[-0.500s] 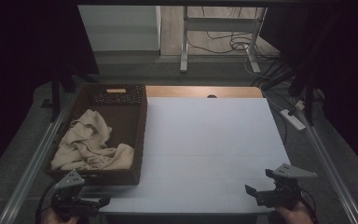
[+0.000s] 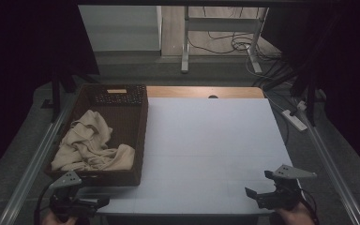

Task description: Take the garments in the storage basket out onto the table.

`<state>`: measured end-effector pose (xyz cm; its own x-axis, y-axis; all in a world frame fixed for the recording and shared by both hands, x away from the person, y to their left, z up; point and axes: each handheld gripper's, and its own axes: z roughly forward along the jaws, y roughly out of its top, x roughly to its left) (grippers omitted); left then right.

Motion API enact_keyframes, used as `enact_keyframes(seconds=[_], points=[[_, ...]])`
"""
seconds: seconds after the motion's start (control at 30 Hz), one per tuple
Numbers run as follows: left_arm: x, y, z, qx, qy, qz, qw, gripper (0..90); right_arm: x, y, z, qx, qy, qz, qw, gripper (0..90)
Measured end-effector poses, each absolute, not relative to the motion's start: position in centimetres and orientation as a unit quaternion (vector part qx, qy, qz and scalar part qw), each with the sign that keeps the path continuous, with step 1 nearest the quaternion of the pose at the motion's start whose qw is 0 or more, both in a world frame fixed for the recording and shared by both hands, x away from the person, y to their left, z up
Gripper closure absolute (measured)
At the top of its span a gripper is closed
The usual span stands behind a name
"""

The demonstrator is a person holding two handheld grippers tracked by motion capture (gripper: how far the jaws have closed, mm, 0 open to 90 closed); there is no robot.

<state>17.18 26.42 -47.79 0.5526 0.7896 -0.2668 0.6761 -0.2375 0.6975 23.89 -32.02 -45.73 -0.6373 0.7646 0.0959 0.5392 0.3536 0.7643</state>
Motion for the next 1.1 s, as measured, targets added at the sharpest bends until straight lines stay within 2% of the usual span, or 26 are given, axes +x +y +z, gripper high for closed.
enact_keyframes(seconds=[0.4, 0.87, 1.1], points=[[17.1, 26.2, -47.6, 0.792, 0.451, 0.073, 0.405, 0.0, 23.8, -31.9, -45.8, 0.394, 0.817, 0.396, 0.139, 0.2], [16.5, 25.2, -46.3, 0.794, 0.424, 0.107, 0.422, 0.0, 23.8, -31.7, -45.8, 0.391, 0.82, 0.393, 0.144, 0.2], [16.7, 25.0, -45.7, 0.801, 0.408, 0.099, 0.426, 0.0, 23.8, -31.7, -45.8, 0.39, 0.821, 0.392, 0.143, 0.3]])
